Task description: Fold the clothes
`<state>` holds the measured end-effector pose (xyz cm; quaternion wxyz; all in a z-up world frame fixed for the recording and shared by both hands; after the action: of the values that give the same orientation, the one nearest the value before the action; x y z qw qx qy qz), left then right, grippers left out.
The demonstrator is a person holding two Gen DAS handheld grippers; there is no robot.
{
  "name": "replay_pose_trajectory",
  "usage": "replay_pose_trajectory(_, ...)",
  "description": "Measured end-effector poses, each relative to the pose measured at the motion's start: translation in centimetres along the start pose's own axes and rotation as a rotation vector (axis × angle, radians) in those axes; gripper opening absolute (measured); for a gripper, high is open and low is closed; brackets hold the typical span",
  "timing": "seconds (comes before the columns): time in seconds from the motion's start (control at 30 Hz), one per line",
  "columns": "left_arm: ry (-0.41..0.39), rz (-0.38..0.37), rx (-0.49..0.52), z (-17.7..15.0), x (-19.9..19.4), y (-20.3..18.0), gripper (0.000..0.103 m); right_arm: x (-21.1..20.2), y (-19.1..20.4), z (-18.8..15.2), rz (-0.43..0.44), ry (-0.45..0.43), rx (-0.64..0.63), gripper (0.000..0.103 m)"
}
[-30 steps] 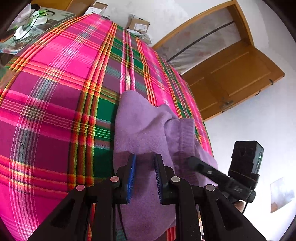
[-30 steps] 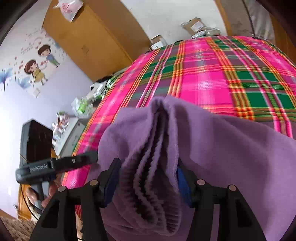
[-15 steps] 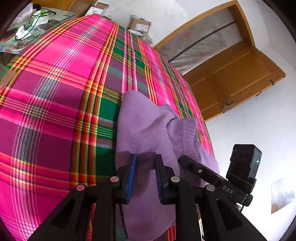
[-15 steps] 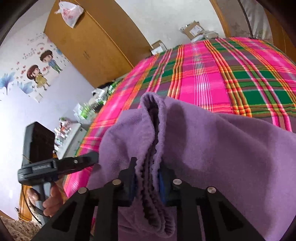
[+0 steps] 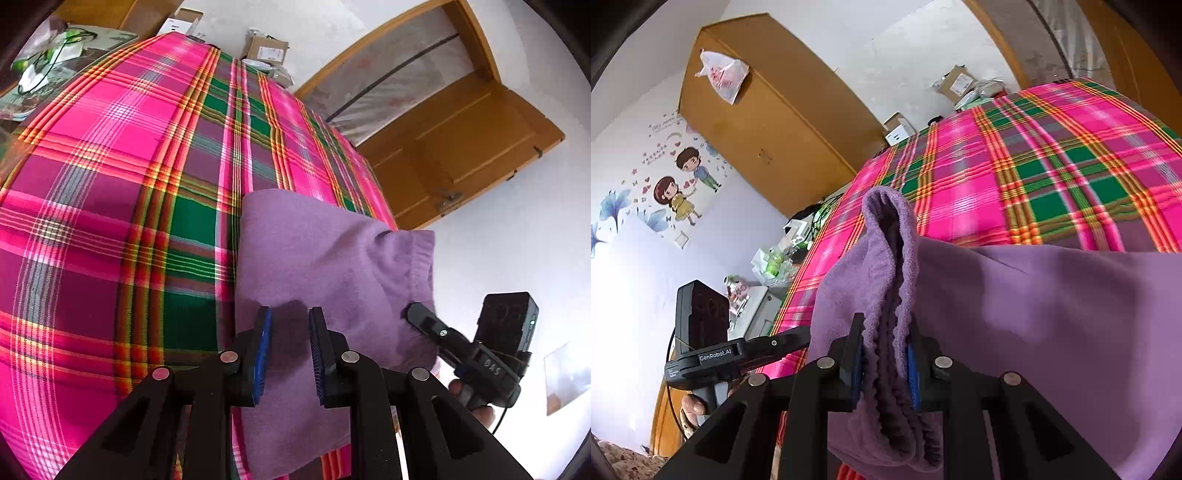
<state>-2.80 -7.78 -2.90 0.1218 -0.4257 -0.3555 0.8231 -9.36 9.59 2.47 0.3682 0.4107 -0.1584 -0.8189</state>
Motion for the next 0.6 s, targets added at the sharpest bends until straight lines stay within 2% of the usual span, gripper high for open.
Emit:
replay_pose_trajectory(0.3,0.035,0.009,0.031,-0.7,1.6,-1.2,0.019,-1.7,-3.1,-0.6,-0.045,-0.036,0.061,0.02)
replay_pose_trajectory(0.6,0.058,0.075,0.068,-1.2,2.5,-0.4,0.019,-1.4,-6.3,-1.7,-0.087,-0.021,0.123,0.024)
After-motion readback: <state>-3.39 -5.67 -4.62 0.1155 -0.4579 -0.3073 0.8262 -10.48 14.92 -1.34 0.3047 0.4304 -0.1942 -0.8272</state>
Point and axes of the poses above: each gripper's, at about its wrist camera, not at the fingertips, and x roughly the way its jaws point, y to its left, z to its top, the point moved 9 cm from there along x, roughly the way its jaws point, and after that the axes turned 3 degrees about -x, right-handed, at the moved point
